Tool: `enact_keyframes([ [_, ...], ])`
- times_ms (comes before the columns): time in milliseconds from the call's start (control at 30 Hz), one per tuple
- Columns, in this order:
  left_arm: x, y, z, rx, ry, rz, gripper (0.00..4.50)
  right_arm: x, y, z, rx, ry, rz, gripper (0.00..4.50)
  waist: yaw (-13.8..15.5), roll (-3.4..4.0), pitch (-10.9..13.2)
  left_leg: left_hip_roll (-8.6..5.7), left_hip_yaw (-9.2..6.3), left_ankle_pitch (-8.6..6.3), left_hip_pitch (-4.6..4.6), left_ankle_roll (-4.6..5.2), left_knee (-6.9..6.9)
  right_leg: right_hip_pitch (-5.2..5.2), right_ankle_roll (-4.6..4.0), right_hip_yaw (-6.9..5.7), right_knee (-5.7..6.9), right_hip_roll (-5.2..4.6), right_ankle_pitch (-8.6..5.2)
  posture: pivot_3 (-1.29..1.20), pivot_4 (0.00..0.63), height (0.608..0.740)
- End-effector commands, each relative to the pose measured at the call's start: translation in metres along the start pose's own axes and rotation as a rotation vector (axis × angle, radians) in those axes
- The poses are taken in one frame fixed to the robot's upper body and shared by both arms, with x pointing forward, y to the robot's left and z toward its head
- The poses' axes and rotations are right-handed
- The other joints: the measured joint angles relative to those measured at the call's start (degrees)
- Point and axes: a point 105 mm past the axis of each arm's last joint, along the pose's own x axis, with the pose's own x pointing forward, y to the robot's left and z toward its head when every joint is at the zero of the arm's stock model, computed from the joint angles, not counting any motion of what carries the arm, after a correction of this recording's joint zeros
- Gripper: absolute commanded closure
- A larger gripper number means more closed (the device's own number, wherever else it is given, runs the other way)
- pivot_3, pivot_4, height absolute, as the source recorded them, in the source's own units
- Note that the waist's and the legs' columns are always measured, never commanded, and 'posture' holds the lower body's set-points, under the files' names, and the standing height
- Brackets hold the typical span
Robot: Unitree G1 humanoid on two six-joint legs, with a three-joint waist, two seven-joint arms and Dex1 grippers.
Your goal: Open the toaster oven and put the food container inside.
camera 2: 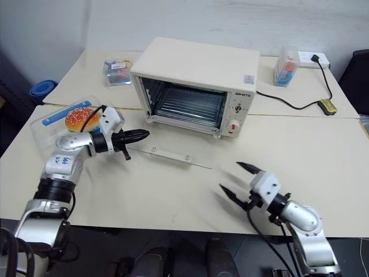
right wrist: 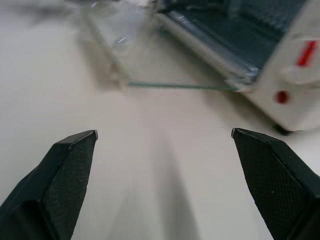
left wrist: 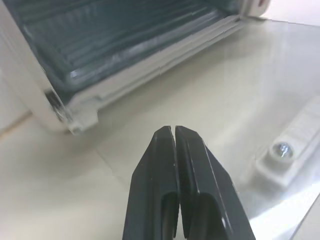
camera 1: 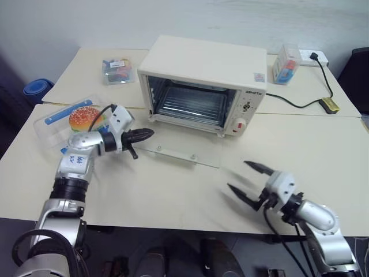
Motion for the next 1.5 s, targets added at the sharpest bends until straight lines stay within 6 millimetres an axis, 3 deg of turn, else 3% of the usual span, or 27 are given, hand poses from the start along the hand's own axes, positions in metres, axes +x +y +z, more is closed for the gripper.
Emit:
enact_keyframes([
  [33, -0.002, -0.001, 0.006, 0.013, -0.023, 0.053, 4.36, 0.005, -0.013, 0.025, -0.017, -0.112, -0.017, 0.00, 0.0, -0.01, 0.0, 0.00, -0.02, 0.02, 0.01, -0.02, 0.01, -0.02, 0.00, 0.08, 0.09, 0.00, 0.00, 0.00, 0.150, 0.740],
  [133, -0.007, -0.010, 0.001, -0.016, -0.036, 0.066, 4.36, 0.014, -0.012, 0.032, 0.048, -0.152, 0.031, 0.00, 0.1, 0.00, 0.0, 0.03, -0.07, 0.05, 0.00, -0.08, -0.02, -0.07, -0.02, 0.27, 0.16, 0.02, -0.01, 0.00, 0.150, 0.740],
  [233, -0.024, -0.020, 0.007, -0.034, -0.112, 0.090, 3.77, 0.023, -0.013, 0.043, 0.085, -0.222, 0.058, 0.00, 0.1, -0.01, 0.0, 0.05, -0.05, 0.03, -0.05, -0.10, -0.07, -0.12, -0.03, 0.34, 0.08, 0.01, -0.02, 0.00, 0.150, 0.740],
  [300, -0.049, -0.026, 0.025, -0.084, -0.252, 0.125, 3.17, 0.029, -0.011, 0.049, 0.055, -0.249, 0.092, 0.00, 0.0, -0.01, 0.0, 0.06, -0.07, 0.02, -0.15, -0.10, -0.06, -0.13, -0.03, 0.33, -0.04, 0.00, -0.02, 0.00, 0.150, 0.740],
  [367, -0.094, -0.025, 0.029, -0.110, -0.317, 0.236, 2.61, 0.036, -0.007, 0.054, 0.052, -0.279, 0.140, 0.00, -0.3, -0.02, 0.0, 0.08, -0.05, -0.02, -0.17, -0.07, -0.06, -0.15, -0.03, 0.34, -0.09, -0.02, -0.02, 0.00, 0.150, 0.740],
  [500, -0.185, -0.017, 0.012, -0.134, -0.254, 0.532, 1.40, 0.046, 0.002, 0.061, 0.056, -0.313, 0.219, 0.00, -0.1, -0.01, 0.0, 0.23, -0.07, -0.09, -0.11, -0.15, -0.15, -0.15, -0.15, 0.31, -0.11, 0.06, -0.08, 0.00, 0.150, 0.740],
  [600, -0.228, -0.012, 0.001, -0.165, -0.207, 0.699, 0.52, 0.049, 0.009, 0.063, 0.047, -0.325, 0.263, 0.00, 0.3, 0.00, 0.0, 0.25, -0.08, -0.09, -0.06, -0.16, -0.12, -0.10, -0.22, 0.26, -0.10, 0.07, -0.12, 0.00, 0.150, 0.740],
  [633, -0.252, -0.007, -0.009, -0.198, -0.188, 0.795, 0.20, 0.049, 0.015, 0.069, 0.050, -0.376, 0.303, 0.00, 0.7, -0.01, 0.0, 0.23, -0.15, -0.08, -0.06, -0.15, -0.08, -0.01, -0.22, 0.19, -0.12, 0.03, -0.12, 0.00, 0.150, 0.740],
  [667, -0.278, -0.002, -0.022, -0.235, -0.152, 0.900, 0.06, 0.048, 0.022, 0.073, 0.048, -0.414, 0.346, 0.00, 0.9, -0.01, 0.0, 0.20, -0.21, -0.08, -0.03, -0.13, -0.05, 0.06, -0.23, 0.13, -0.16, -0.01, -0.12, 0.00, 0.150, 0.740],
  [733, -0.306, 0.003, -0.037, -0.302, -0.108, 1.009, 0.06, 0.048, 0.028, 0.081, 0.064, -0.463, 0.396, 0.00, 0.9, -0.02, 0.0, 0.20, -0.22, -0.07, 0.04, -0.11, -0.04, 0.15, -0.26, 0.12, -0.20, -0.01, -0.10, 0.00, 0.150, 0.740],
  [833, -0.316, 0.020, -0.049, -0.462, -0.065, 1.094, 0.06, 0.051, 0.032, 0.095, 0.067, -0.514, 0.430, 0.00, 1.4, -0.02, 0.0, 0.20, -0.24, -0.07, 0.03, -0.11, -0.08, 0.13, -0.27, 0.09, -0.20, -0.01, -0.10, 0.00, 0.150, 0.740],
  [900, -0.313, 0.033, -0.042, -0.519, -0.095, 1.108, 0.06, 0.052, 0.035, 0.100, 0.035, -0.522, 0.449, 0.00, 1.9, -0.08, 0.0, 0.19, -0.33, -0.06, 0.00, -0.11, -0.05, 0.12, -0.28, -0.01, -0.19, -0.03, -0.10, 0.00, 0.150, 0.740],
  [1100, -0.275, 0.074, -0.015, -0.666, -0.084, 0.943, 0.06, 0.052, 0.032, 0.092, 0.010, -0.467, 0.450, 0.00, 1.6, -0.37, -0.2, 0.18, -0.68, -0.07, -0.16, -0.26, -0.12, 0.10, -0.38, -0.35, -0.30, -0.04, -0.12, 0.00, 0.150, 0.740],
  [1233, -0.256, 0.098, -0.022, -0.715, 0.093, 0.935, 0.06, 0.051, 0.034, 0.088, 0.019, -0.447, 0.442, 0.00, 0.7, -0.30, -0.2, 0.14, -0.60, -0.08, -0.20, -0.33, -0.31, -0.08, -0.38, -0.37, -0.32, 0.00, -0.13, 0.00, 0.150, 0.740],
  [1333, -0.247, 0.105, -0.034, -0.725, 0.208, 0.932, 0.06, 0.053, 0.035, 0.088, 0.024, -0.444, 0.431, 0.00, -0.1, -0.28, -0.2, 0.16, -0.59, -0.08, -0.24, -0.40, -0.33, -0.16, -0.41, -0.49, -0.20, 0.00, -0.16, 0.00, 0.150, 0.740],
  [1500, -0.241, 0.118, -0.037, -0.725, 0.268, 0.957, 1.14, 0.052, 0.038, 0.088, 0.027, -0.441, 0.398, 0.00, -0.1, -0.32, -0.2, 0.19, -0.41, -0.08, -0.31, -0.41, -0.21, -0.32, -0.41, -0.67, -0.06, 0.04, -0.16, 0.00, 0.150, 0.740],
])
